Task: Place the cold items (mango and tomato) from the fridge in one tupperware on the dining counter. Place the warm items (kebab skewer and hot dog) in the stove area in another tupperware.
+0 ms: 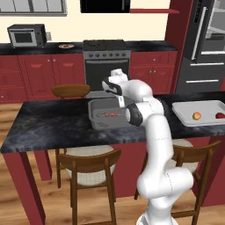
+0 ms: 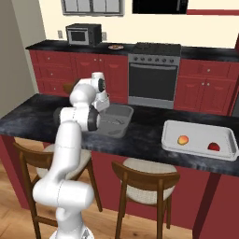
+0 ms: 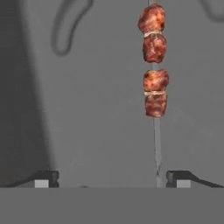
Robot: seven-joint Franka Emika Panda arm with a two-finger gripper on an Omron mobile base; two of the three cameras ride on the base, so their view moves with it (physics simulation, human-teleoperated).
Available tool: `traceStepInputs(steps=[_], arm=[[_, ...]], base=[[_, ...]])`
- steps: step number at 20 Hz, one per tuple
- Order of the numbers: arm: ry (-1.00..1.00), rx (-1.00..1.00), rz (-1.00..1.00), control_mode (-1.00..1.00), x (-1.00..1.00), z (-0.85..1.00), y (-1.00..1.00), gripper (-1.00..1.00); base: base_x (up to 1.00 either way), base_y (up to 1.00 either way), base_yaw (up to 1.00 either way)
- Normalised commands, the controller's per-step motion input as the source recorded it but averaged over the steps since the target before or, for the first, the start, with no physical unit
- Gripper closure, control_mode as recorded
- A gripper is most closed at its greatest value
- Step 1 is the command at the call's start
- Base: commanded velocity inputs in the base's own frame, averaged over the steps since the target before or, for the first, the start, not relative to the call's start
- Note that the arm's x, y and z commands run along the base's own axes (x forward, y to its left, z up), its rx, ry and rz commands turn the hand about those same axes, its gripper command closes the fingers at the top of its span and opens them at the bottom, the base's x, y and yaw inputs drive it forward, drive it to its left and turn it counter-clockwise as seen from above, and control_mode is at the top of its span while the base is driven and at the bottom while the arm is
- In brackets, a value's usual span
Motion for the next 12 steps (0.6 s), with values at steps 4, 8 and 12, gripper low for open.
traceStepInputs(steps=[4,8,12], arm=[[-0.15,0.0,-0.21,-1.0,-0.82,0.57,-0.04,-1.0],[-0.22,0.0,-0.32,-1.0,-0.98,0.55,0.0,-1.0],[-0.32,0.0,-0.35,-1.0,-1.0,0.56,0.0,-1.0]], base=[[0.0,0.0,0.0],[0.0,0.0,0.0],[0.0,0.0,0.0]])
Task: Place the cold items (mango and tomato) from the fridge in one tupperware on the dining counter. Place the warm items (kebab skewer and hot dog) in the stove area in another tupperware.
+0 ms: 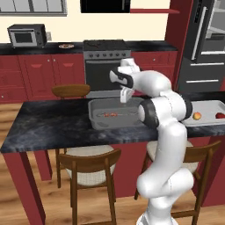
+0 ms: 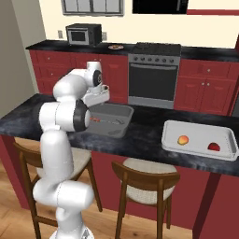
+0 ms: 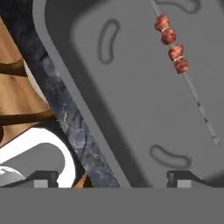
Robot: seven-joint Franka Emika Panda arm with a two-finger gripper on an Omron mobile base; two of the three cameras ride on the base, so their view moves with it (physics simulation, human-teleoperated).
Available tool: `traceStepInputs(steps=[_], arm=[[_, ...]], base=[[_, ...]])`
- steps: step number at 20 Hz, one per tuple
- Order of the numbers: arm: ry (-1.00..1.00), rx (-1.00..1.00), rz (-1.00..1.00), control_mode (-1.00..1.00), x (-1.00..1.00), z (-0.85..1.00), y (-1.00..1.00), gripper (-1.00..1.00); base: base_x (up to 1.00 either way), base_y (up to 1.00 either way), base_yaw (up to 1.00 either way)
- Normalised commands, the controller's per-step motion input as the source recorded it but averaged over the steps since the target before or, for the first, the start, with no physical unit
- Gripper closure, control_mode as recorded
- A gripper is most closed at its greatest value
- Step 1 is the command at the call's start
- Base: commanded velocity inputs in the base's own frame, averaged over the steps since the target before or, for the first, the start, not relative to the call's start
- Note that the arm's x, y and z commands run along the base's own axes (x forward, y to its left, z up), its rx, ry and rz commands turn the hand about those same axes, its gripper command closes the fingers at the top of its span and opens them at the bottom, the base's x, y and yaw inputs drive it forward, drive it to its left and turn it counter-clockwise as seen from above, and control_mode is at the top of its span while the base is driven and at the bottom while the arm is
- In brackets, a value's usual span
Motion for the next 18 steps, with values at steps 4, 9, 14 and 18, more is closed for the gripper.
traceStepInputs(steps=[4,9,14,18], arm=[[-0.38,0.0,-0.32,-1.0,-1.0,0.59,0.12,-1.0],[-0.26,0.0,-0.36,-1.0,-1.0,0.36,0.1,-1.0],[-0.08,0.05,-0.35,-1.0,-1.0,0.45,0.01,-1.0],[0.0,0.06,-0.22,-1.0,-0.97,0.6,0.0,-1.0]], base=[[0.0,0.0,0.0],[0.0,0.0,0.0],[0.0,0.0,0.0],[0.0,0.0,0.0]])
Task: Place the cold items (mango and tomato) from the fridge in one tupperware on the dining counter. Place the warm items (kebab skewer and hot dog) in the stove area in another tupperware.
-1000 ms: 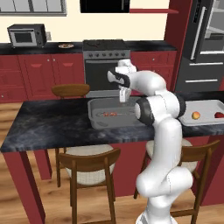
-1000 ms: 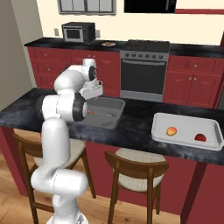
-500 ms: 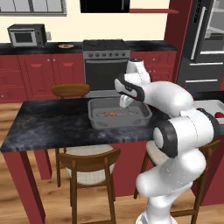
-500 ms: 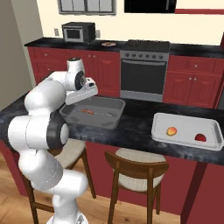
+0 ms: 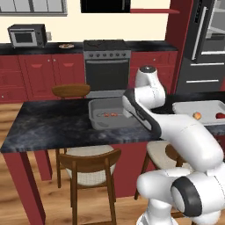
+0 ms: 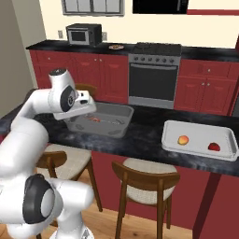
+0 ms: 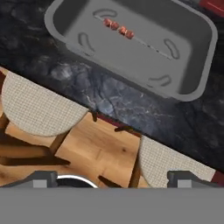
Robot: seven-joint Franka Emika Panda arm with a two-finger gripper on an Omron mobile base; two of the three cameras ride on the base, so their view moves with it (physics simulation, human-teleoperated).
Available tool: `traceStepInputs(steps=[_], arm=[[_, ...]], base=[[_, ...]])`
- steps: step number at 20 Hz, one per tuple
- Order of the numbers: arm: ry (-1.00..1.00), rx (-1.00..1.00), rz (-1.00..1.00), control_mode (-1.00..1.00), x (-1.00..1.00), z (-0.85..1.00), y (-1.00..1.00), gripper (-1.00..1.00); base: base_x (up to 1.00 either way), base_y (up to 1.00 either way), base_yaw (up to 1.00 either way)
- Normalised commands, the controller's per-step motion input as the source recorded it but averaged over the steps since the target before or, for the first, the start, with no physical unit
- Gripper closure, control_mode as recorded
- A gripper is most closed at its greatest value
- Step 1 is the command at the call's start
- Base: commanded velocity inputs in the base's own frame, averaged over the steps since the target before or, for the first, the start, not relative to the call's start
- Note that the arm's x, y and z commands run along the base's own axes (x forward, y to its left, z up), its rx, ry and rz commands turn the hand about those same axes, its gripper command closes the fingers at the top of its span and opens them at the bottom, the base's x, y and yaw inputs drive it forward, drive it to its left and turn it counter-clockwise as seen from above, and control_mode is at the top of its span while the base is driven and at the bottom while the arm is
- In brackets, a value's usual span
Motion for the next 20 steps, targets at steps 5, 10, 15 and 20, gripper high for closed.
traceStepInputs(steps=[5,10,15,20], arm=[[-0.03,0.19,-0.24,-1.0,-1.0,0.26,-0.03,-1.0],[-0.03,0.18,-0.18,-1.0,-1.0,0.16,-0.14,-1.0],[-0.15,0.01,-0.17,-1.0,-0.81,0.12,-0.17,-1.0],[-0.06,0.0,-0.11,-1.0,-0.7,-0.05,-0.07,-1.0]], base=[[0.0,0.0,0.0],[0.0,0.0,0.0],[0.0,0.0,0.0],[0.0,0.0,0.0]])
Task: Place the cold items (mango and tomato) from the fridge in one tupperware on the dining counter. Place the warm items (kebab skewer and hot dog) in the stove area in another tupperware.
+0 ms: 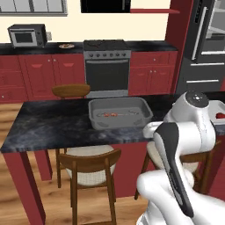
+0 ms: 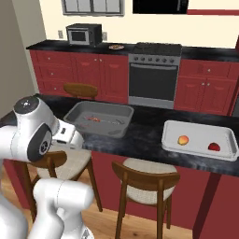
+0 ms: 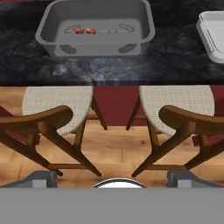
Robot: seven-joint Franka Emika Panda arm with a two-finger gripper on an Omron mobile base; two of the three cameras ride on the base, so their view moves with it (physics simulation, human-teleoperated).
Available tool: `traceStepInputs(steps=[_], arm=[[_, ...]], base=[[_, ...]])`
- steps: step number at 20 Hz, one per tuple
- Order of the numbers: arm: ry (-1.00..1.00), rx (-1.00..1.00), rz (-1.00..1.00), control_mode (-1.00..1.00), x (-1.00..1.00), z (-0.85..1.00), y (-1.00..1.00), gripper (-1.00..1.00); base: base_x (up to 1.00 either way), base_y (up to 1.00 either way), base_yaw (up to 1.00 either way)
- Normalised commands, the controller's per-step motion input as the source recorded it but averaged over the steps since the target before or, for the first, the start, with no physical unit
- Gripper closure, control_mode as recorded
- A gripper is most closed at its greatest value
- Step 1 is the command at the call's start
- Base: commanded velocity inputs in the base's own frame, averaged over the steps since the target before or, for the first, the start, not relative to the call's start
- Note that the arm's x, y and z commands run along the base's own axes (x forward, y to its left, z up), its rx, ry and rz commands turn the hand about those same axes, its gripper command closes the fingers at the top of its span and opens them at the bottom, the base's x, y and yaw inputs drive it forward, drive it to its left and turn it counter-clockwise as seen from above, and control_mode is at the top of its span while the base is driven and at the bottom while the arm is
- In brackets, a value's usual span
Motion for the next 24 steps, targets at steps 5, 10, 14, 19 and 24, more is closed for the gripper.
traceStepInputs(steps=[5,10,14,19,24], arm=[[-0.01,0.0,0.0,1.0,-0.15,-0.02,0.0,-1.0],[0.0,0.0,0.0,1.0,0.0,0.0,0.0,-1.0],[0.0,0.0,0.0,1.0,0.0,0.0,0.0,-1.0],[0.0,0.0,0.0,1.0,0.0,0.0,0.0,-1.0],[0.0,0.0,0.0,1.0,0.0,0.0,0.0,-1.0]], base=[[-0.42,0.65,0.0],[-0.34,1.0,0.0],[-0.25,1.0,0.0],[-0.09,1.0,0.0],[0.0,1.0,0.0]])
